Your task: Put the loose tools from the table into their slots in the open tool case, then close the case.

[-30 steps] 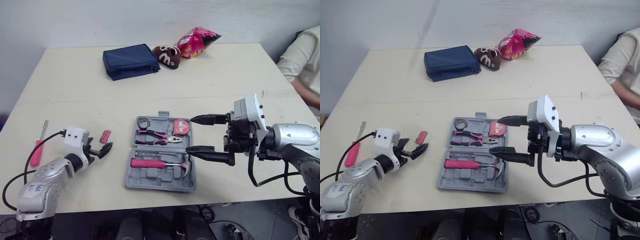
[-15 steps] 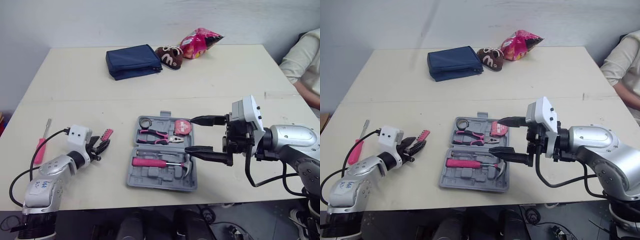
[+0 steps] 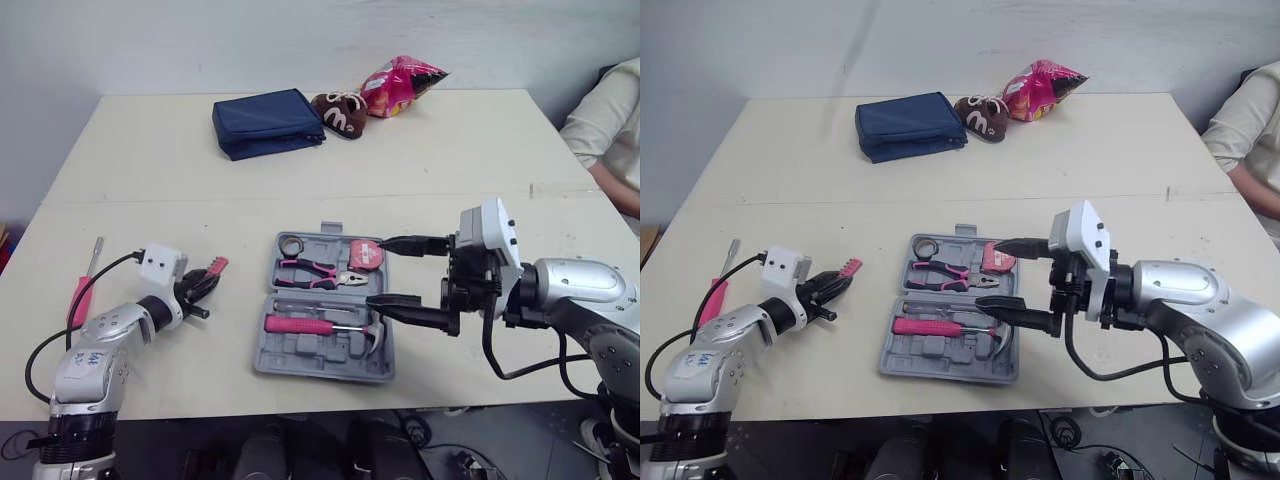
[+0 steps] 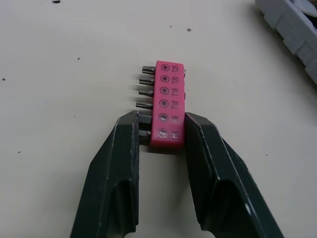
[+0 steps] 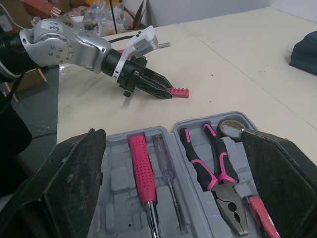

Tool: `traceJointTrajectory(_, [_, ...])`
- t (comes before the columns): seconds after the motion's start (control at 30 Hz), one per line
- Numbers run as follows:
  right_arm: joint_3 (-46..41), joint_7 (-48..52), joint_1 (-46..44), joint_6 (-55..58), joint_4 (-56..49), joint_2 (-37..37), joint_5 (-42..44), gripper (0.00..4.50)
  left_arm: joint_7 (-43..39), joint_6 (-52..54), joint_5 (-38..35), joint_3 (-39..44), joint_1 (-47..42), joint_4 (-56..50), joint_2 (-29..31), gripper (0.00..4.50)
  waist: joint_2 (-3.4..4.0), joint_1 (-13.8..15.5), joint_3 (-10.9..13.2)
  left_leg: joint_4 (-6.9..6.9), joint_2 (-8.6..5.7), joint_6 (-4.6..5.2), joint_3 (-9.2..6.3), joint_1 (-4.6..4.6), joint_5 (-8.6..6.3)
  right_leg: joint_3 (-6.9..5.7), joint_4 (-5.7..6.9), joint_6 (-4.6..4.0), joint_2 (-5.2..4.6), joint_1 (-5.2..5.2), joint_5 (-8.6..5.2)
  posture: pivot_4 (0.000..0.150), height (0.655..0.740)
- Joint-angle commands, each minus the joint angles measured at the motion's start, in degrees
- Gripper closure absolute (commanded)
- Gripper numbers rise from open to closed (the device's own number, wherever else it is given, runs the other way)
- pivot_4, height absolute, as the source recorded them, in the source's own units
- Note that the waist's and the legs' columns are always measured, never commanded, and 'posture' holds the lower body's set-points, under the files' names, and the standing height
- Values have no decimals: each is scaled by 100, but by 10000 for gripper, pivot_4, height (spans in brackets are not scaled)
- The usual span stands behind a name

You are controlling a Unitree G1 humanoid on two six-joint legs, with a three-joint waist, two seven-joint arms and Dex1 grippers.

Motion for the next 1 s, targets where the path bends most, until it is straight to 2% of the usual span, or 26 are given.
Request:
traceJointTrajectory(0.03, [-150,-13,43,-62,-240,-70,103,0,-416,108,-106,106,55,-326,396,38497,-3,-12,2,0,0,0,0,0,0,0,0,0,0,0,0,1500,7400])
traceJointTrajectory(0.1, [-167,38,95,-58,-261,-127,108,0,-783,115,-240,142,-3,-581,715,38497,-9,-16,5,-1,1,-1,0,-3,0,0,-1,0,1,-3,0,1500,7400])
traceJointTrajectory(0.23, [-135,338,286,-112,-263,-354,52,0,-2254,-111,-532,-241,-256,-1125,1674,38497,-12,-20,9,-4,3,-3,0,-9,-1,-1,-7,-2,3,-8,-1,1500,7400])
traceJointTrajectory(0.4, [59,715,493,-209,-313,-609,-119,0,-3384,-315,-632,-918,-622,-1505,2231,38497,-8,-14,10,-4,1,-2,3,-8,-3,3,-16,-1,5,-4,-1,1500,7400])
traceJointTrajectory(0.5, [154,746,561,-203,-389,-610,-105,0,-3889,-421,-446,-1504,-723,-1801,2499,38497,-7,-60,12,-6,5,-3,12,-8,-3,9,-17,-1,17,-9,-1,1500,7400])
traceJointTrajectory(0.77, [363,717,640,-216,-466,-617,-266,0,-4190,-499,93,-2349,-919,-1890,2669,38497,-7,-120,13,-2,10,-3,18,-7,-2,16,-13,-1,27,-10,-1,1500,7400])
traceJointTrajectory(0.9, [440,739,624,-212,-458,-585,-344,0,-4195,-1088,815,-2694,-1068,-1360,2648,38497,-7,-121,13,-3,10,-3,19,-7,-2,16,-15,-1,31,-12,-1,1500,7400])
traceJointTrajectory(1.0, [431,754,630,-216,-431,-605,-365,0,-4358,-1116,820,-2676,-1140,-1269,2661,38497,-7,-121,13,1,11,-2,20,-7,-2,16,-13,-1,32,-12,-1,1500,7400])
